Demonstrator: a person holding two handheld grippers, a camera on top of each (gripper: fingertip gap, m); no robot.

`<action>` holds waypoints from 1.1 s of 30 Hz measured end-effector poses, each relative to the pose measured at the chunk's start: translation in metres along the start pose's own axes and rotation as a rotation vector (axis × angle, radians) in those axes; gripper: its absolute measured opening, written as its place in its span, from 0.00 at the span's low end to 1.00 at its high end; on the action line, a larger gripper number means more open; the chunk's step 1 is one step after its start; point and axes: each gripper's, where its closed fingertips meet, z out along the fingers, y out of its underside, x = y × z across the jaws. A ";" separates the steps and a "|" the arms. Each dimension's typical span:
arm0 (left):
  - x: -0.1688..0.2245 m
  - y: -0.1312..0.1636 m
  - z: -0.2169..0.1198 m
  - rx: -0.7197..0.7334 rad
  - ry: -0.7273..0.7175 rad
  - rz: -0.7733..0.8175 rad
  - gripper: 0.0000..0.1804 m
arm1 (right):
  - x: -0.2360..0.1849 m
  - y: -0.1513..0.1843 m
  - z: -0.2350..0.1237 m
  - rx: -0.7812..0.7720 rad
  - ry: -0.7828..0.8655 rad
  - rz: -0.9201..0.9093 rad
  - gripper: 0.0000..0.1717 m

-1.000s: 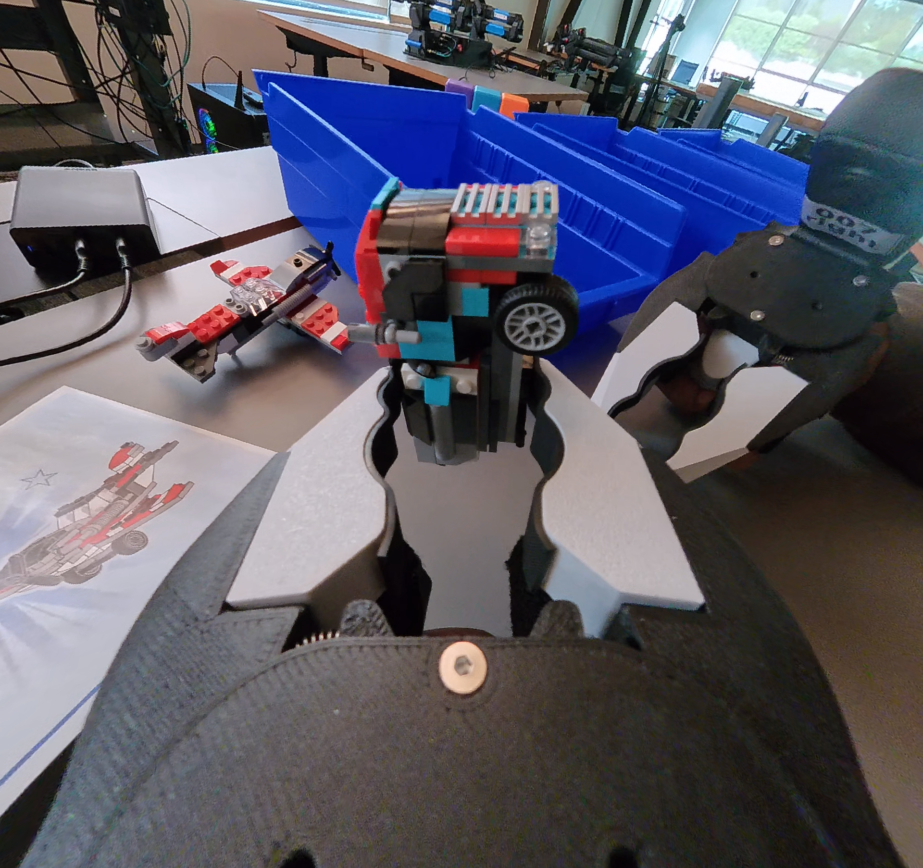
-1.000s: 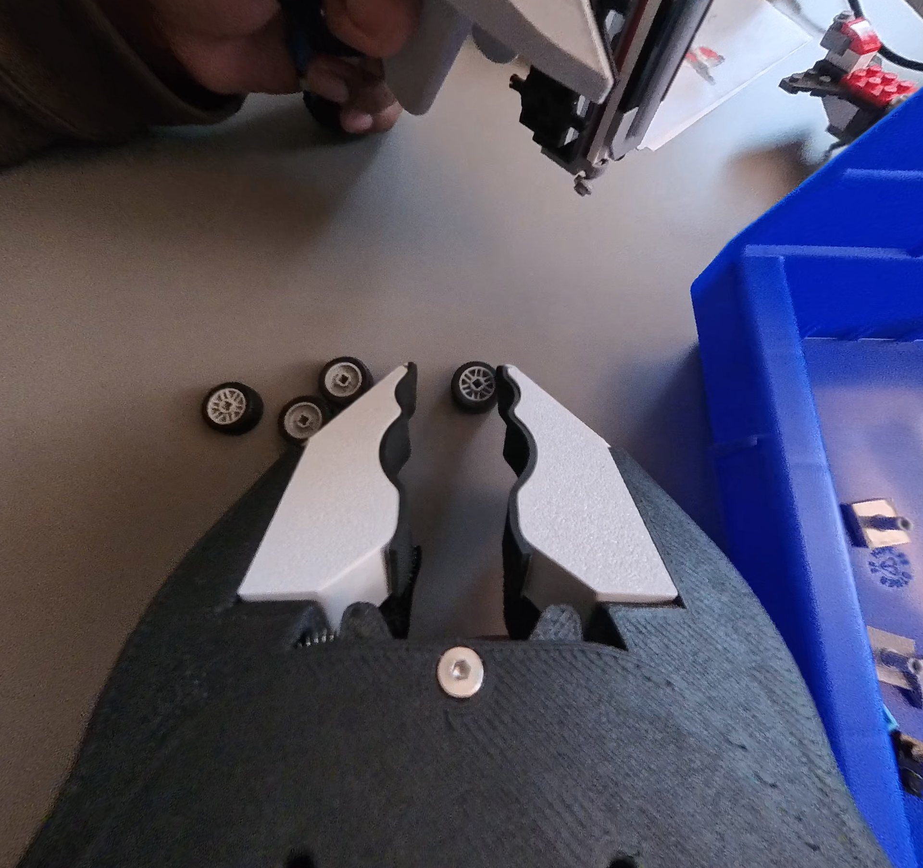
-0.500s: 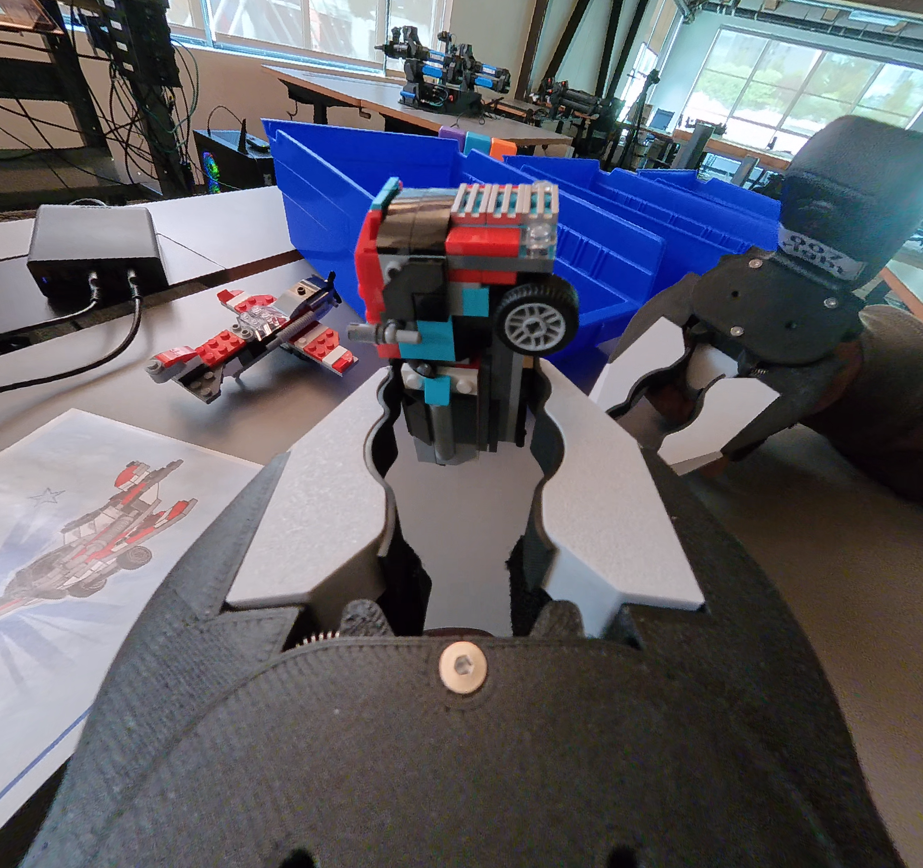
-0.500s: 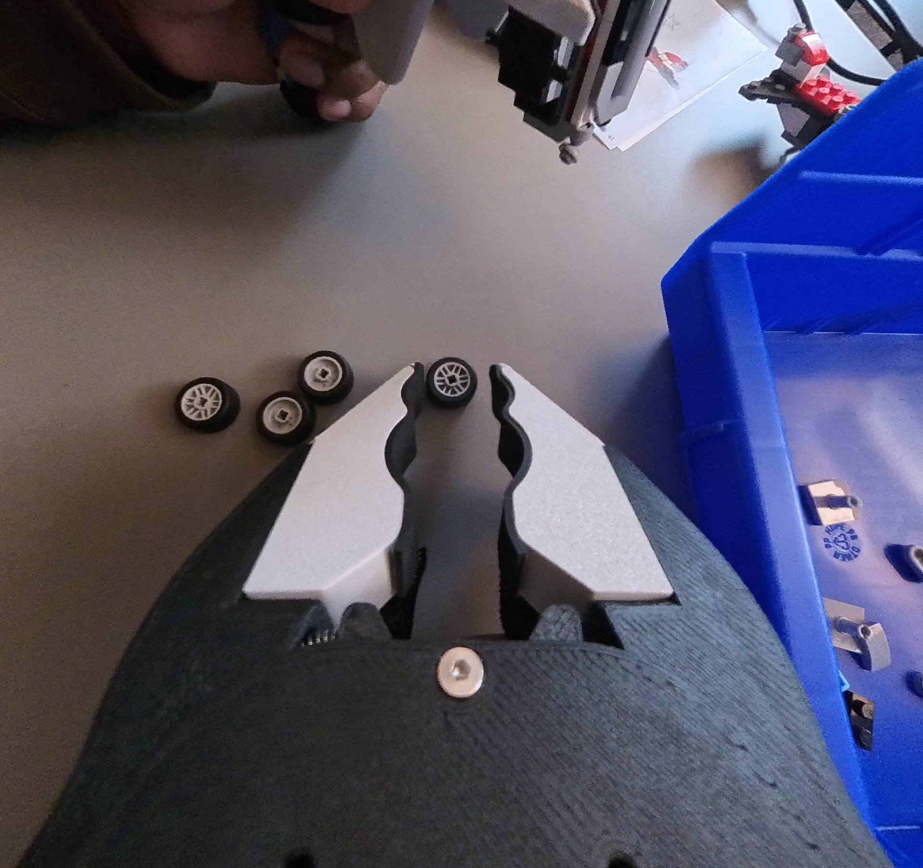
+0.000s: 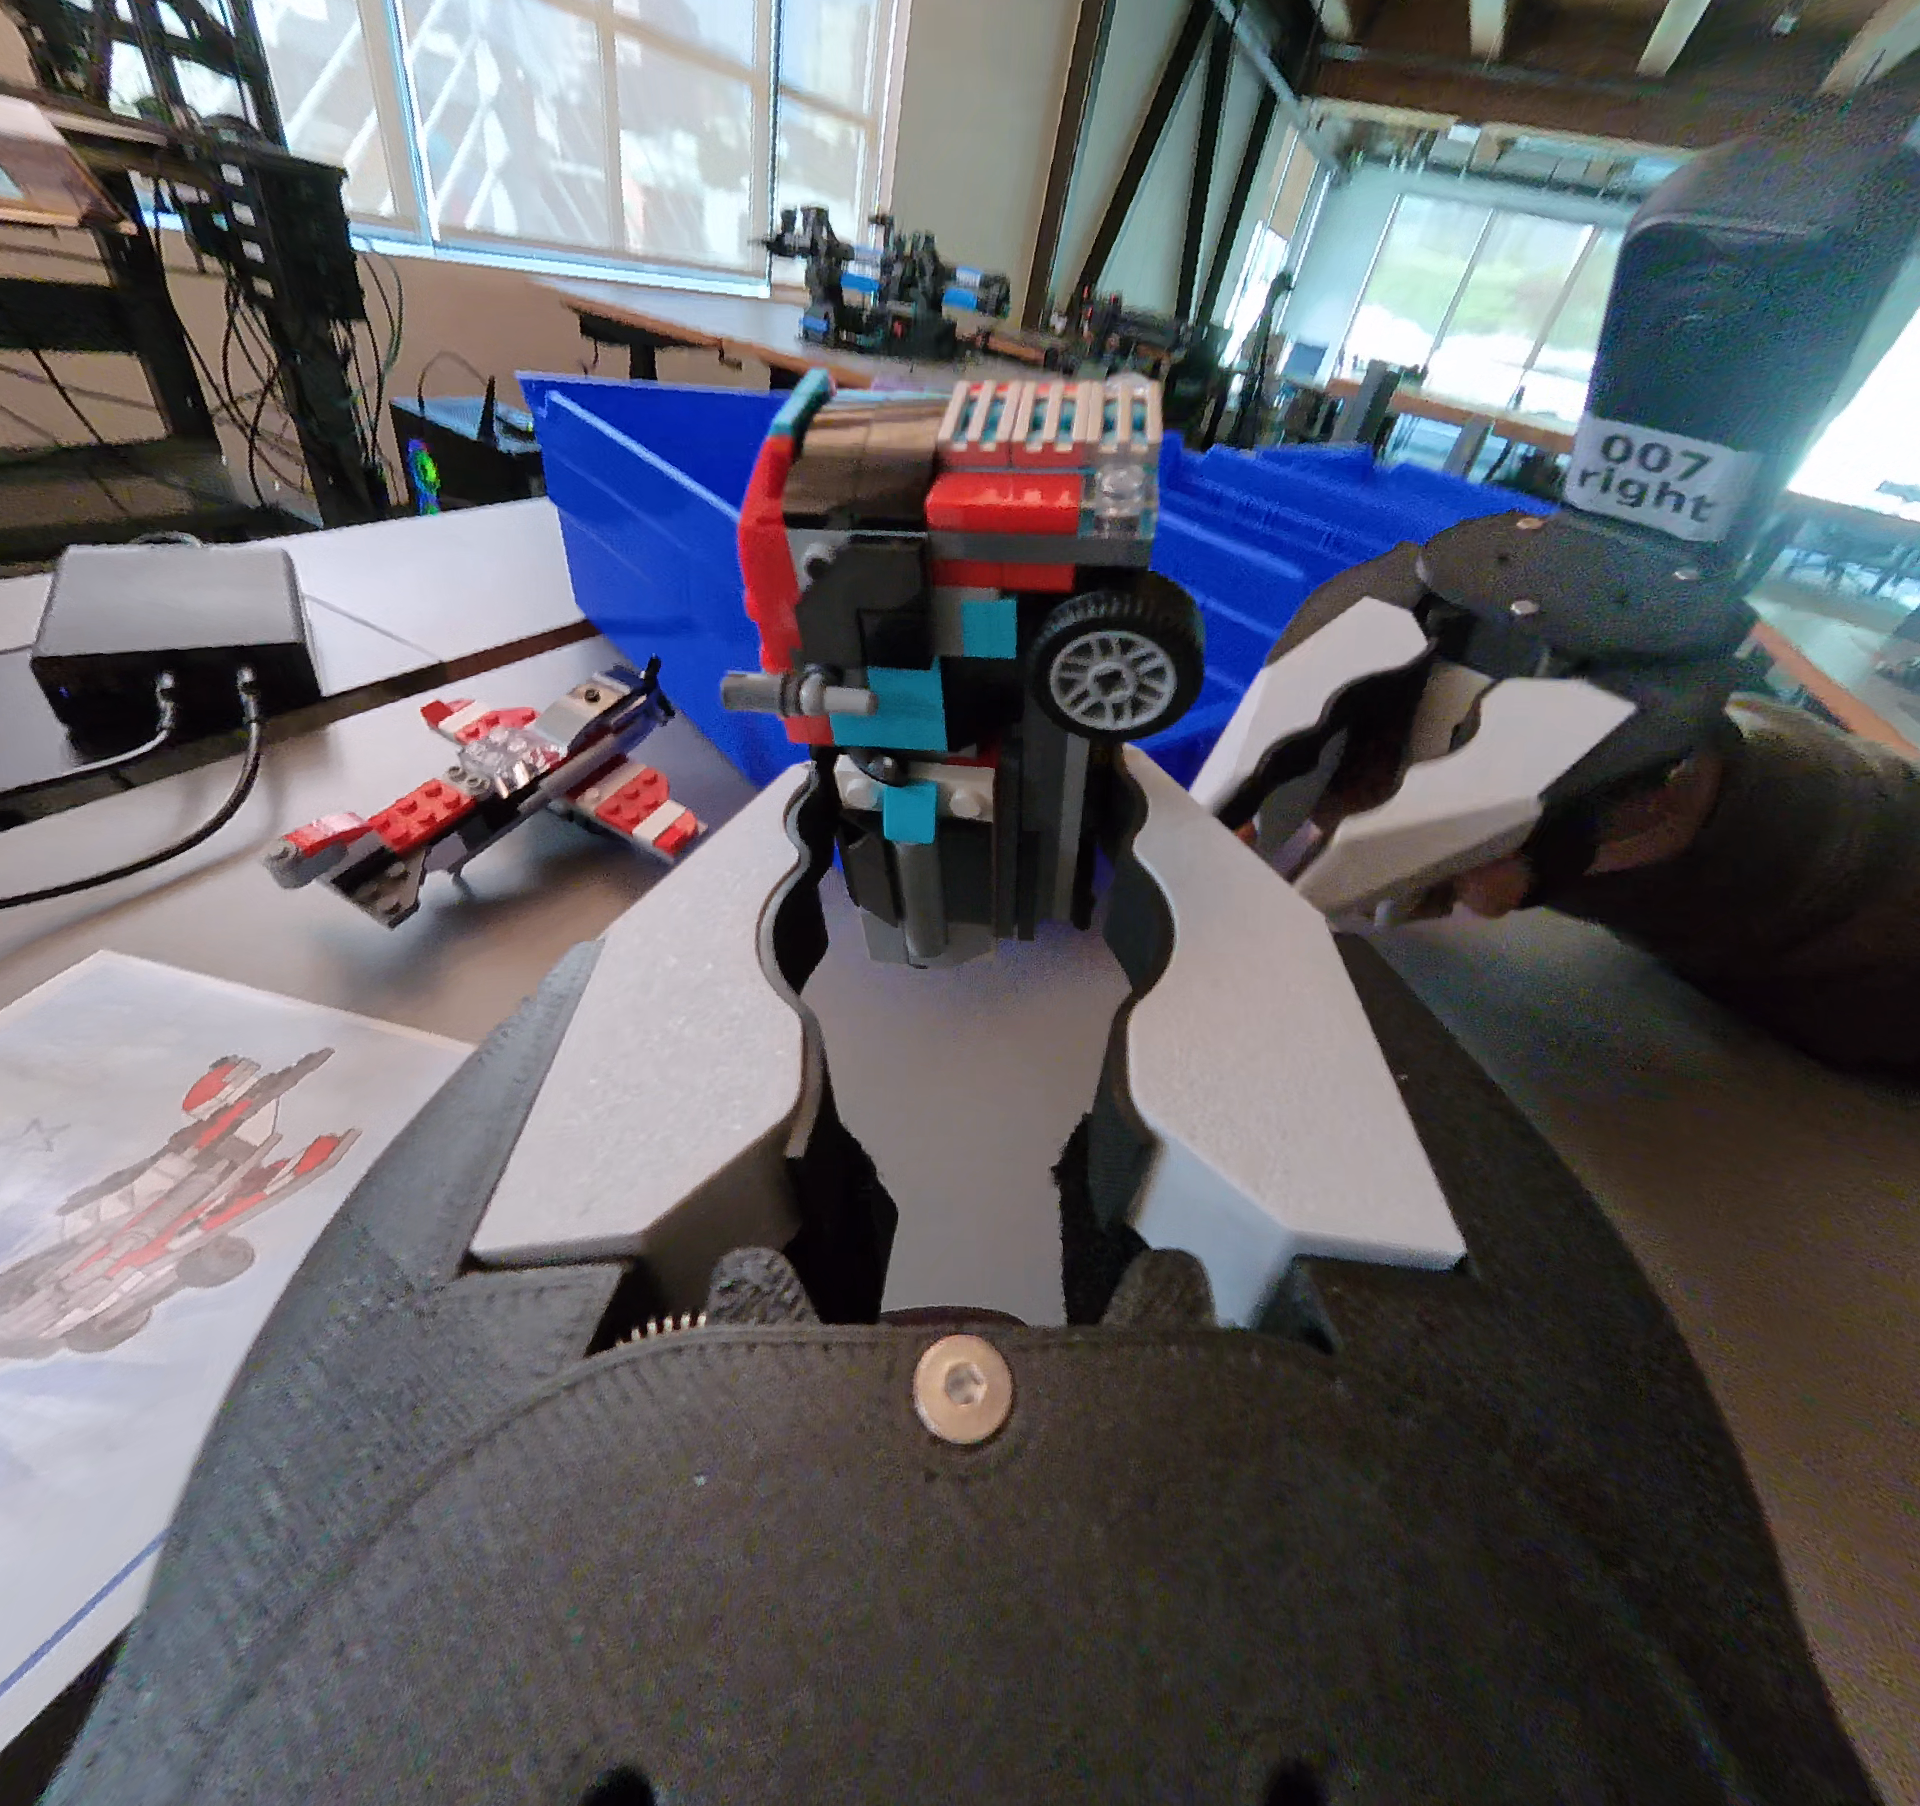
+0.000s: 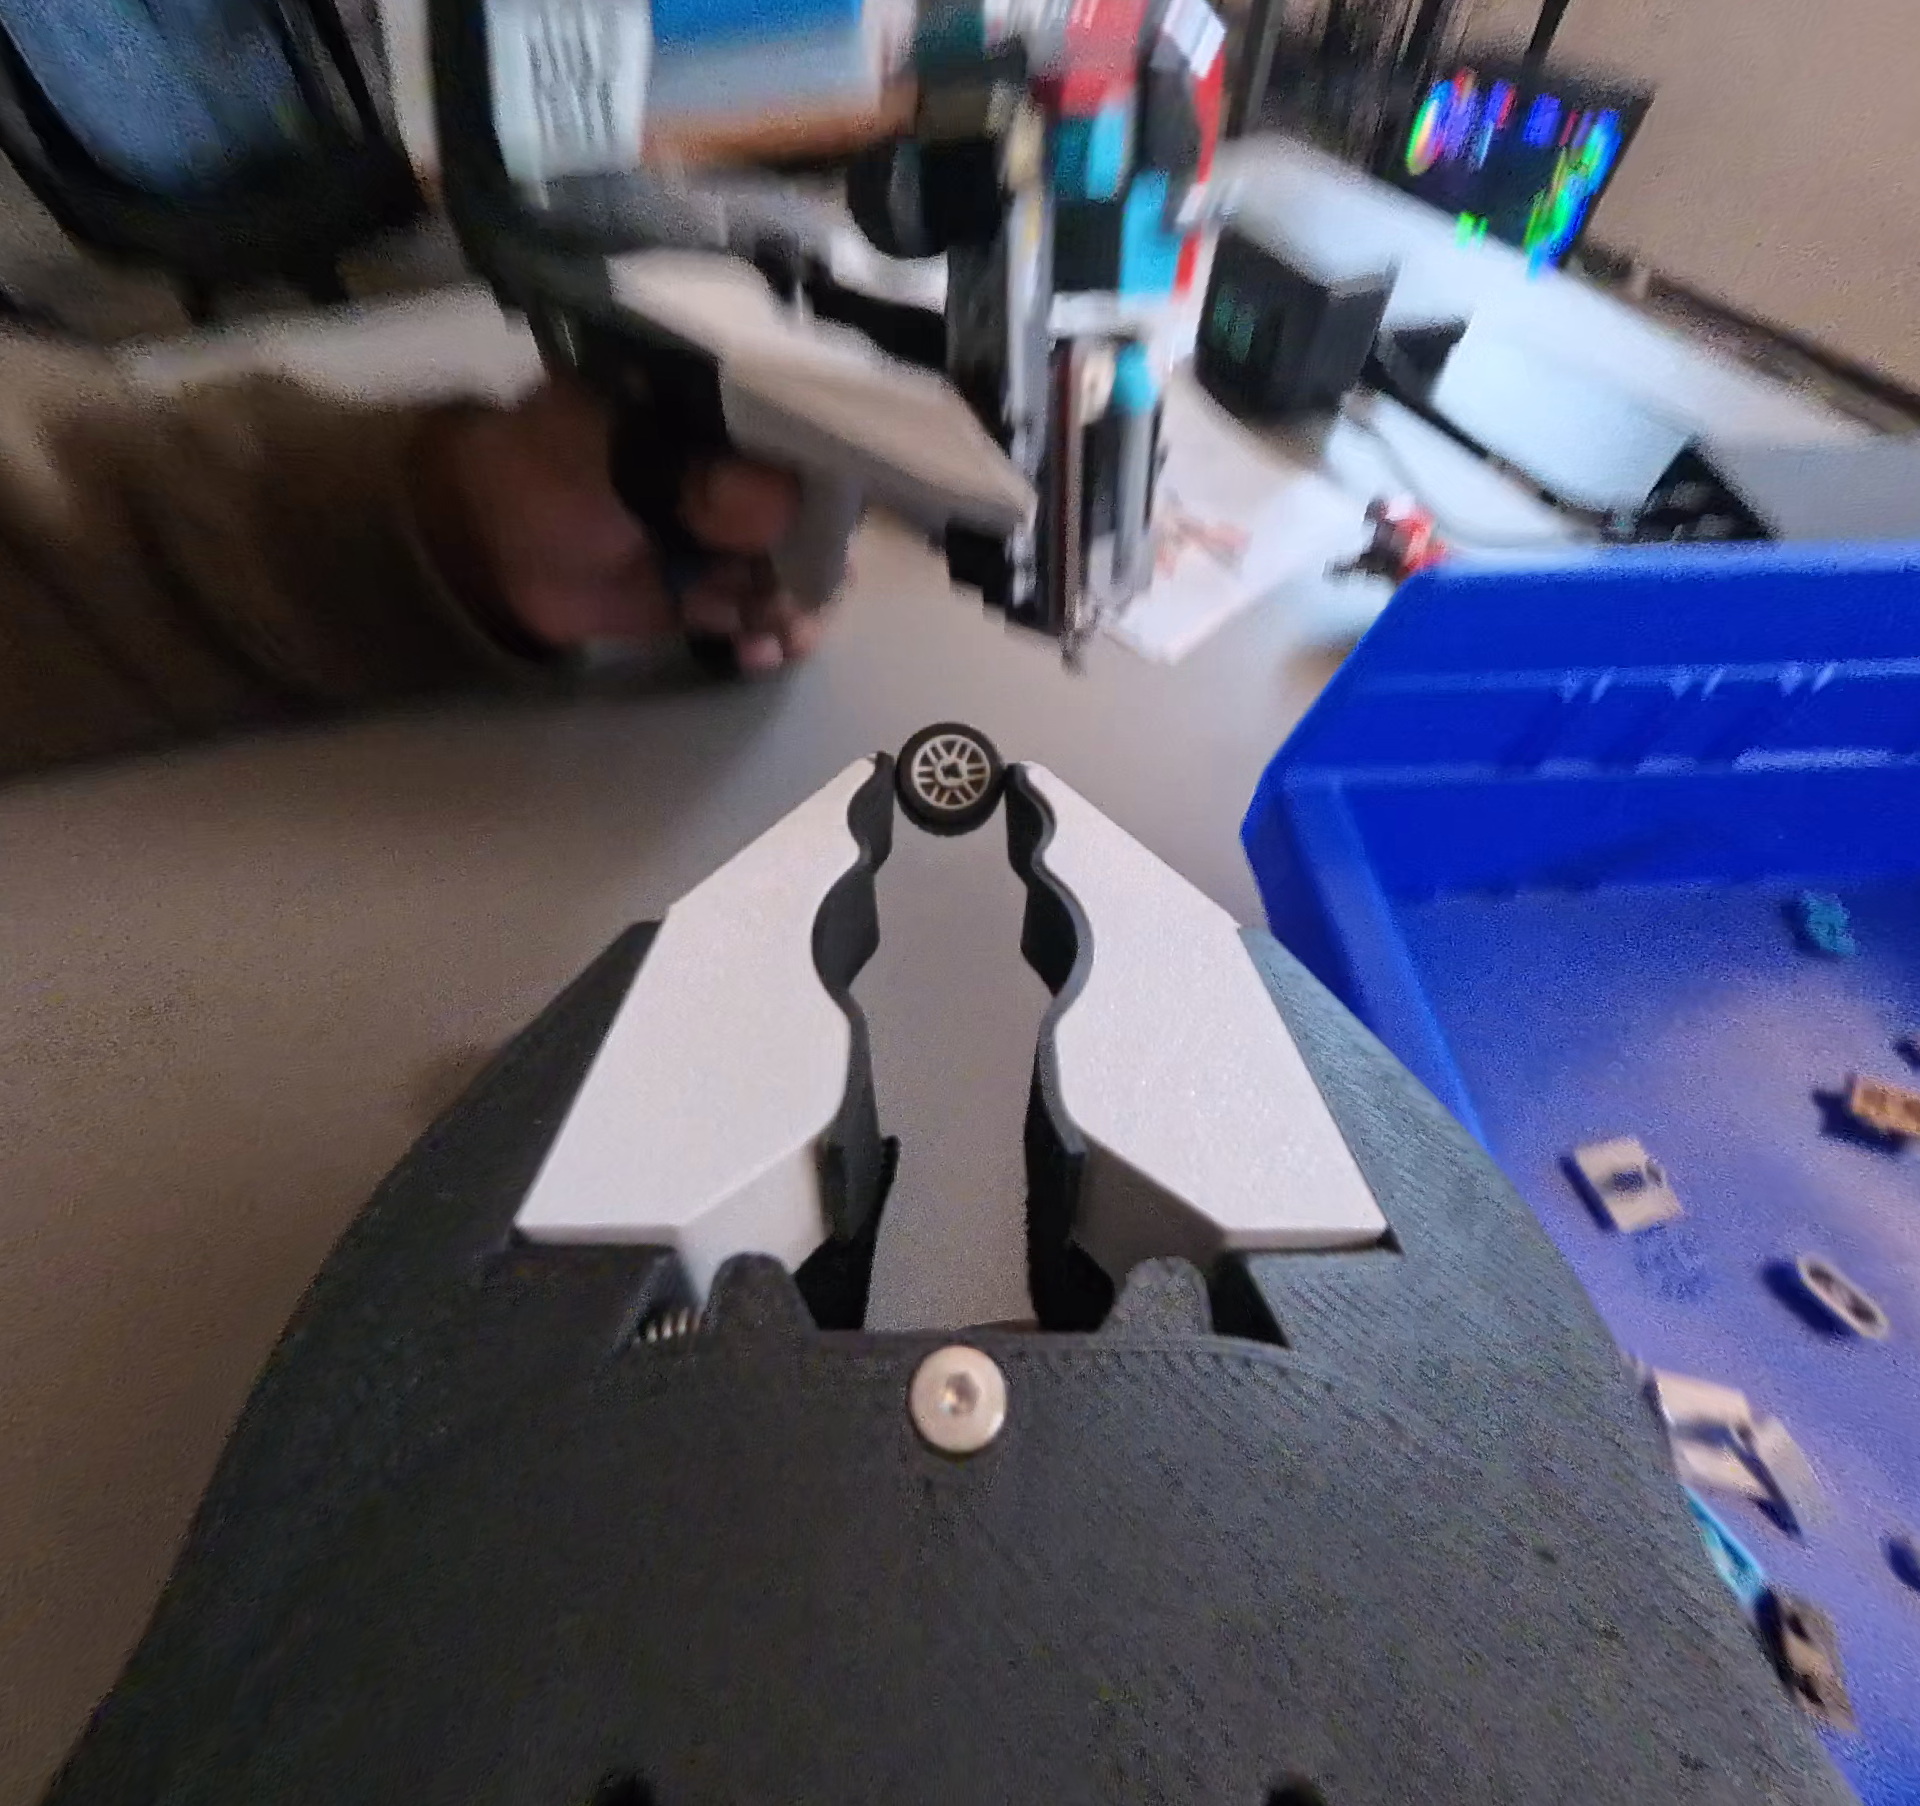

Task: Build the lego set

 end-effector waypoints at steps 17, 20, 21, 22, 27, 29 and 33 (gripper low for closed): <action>0.035 -0.023 0.007 0.182 0.051 -0.061 0.30 | 0.012 -0.112 -0.027 0.807 -0.383 0.594 0.13; 0.032 -0.022 0.006 0.163 0.034 -0.065 0.30 | 0.012 -0.110 -0.027 0.804 -0.387 0.589 0.13; 0.031 -0.022 0.007 0.156 0.030 -0.066 0.30 | 0.011 -0.109 -0.027 0.799 -0.387 0.580 0.13; 0.030 -0.021 0.007 0.151 0.028 -0.071 0.30 | 0.010 -0.108 -0.027 0.793 -0.384 0.571 0.13; 0.032 -0.014 0.011 0.110 0.033 -0.069 0.30 | 0.009 -0.106 -0.030 0.784 -0.377 0.553 0.13; 0.035 -0.013 0.012 0.099 0.043 -0.058 0.30 | 0.008 -0.105 -0.030 0.781 -0.380 0.553 0.13; 0.040 -0.013 0.013 0.090 0.065 -0.062 0.30 | 0.006 -0.102 -0.030 0.771 -0.387 0.546 0.13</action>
